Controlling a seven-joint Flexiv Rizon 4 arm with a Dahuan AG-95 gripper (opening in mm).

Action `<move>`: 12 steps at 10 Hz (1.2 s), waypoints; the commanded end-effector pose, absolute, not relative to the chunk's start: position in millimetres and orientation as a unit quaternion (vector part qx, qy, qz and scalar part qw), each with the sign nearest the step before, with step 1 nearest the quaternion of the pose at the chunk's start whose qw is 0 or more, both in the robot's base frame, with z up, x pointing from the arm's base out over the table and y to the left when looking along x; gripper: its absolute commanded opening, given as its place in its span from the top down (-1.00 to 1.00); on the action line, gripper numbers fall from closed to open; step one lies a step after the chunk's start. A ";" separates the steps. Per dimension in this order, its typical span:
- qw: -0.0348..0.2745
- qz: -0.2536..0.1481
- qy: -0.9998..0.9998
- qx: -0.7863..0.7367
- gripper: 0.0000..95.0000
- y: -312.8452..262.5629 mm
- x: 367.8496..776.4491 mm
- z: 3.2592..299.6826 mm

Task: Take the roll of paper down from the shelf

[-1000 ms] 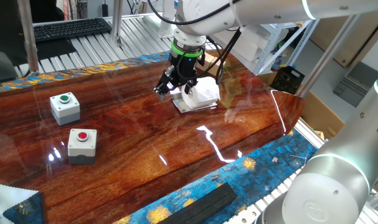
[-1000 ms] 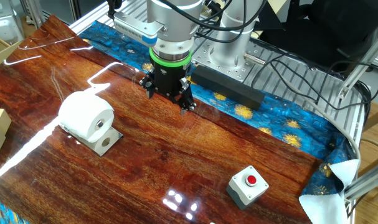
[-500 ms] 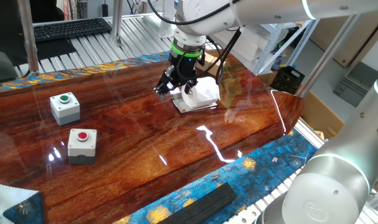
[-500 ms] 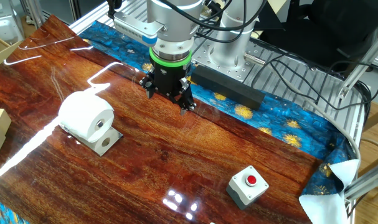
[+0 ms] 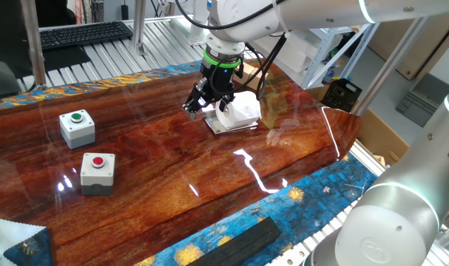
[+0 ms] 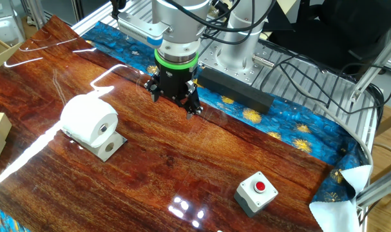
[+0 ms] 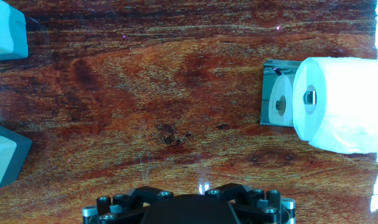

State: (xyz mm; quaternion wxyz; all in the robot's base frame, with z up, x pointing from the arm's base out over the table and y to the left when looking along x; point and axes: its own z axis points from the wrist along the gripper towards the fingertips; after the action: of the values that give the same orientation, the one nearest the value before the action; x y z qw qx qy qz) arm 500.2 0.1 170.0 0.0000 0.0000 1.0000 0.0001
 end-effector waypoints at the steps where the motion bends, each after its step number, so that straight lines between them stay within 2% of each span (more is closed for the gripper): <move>1: 0.000 0.000 1.000 0.000 1.00 0.0 500.0 170.0; 2: -0.016 -0.005 0.992 0.126 1.00 0.0 500.0 169.9; 12: -0.019 -0.005 0.992 0.127 1.00 -0.1 500.0 169.4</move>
State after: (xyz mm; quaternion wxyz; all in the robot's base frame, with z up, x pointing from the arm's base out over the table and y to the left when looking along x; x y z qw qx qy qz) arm 500.4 0.2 169.5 -0.0184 0.1271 0.9917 -0.0047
